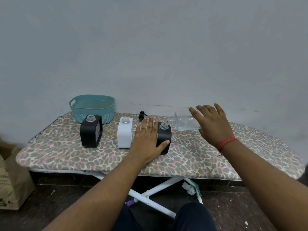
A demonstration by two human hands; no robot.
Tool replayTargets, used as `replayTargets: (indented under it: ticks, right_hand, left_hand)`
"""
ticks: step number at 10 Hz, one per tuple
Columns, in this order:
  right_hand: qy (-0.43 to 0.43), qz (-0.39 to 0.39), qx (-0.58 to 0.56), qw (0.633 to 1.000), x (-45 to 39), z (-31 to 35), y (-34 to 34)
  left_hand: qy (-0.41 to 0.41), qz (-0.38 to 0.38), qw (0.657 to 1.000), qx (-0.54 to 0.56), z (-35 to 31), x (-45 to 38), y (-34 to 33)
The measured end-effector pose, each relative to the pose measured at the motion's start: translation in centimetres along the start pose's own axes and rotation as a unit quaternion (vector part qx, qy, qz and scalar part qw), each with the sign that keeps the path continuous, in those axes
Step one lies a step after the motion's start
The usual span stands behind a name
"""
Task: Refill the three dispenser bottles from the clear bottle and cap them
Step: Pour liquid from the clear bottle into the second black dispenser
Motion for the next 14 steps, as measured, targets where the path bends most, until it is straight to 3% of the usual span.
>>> replayTargets:
  ticks: [14]
  right_hand:
    - [0.017,0.009,0.003,1.000,-0.66,-0.09,0.68]
  left_hand:
    - [0.001,-0.008,1.000,0.000,-0.05,0.04,-0.05]
Point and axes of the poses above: each hand's wrist, its own x-axis away from the middle knuckle, its own y-axis out of the back of the hand, z = x × y, the point moved 4 cm from there along -x, towards the middle knuckle
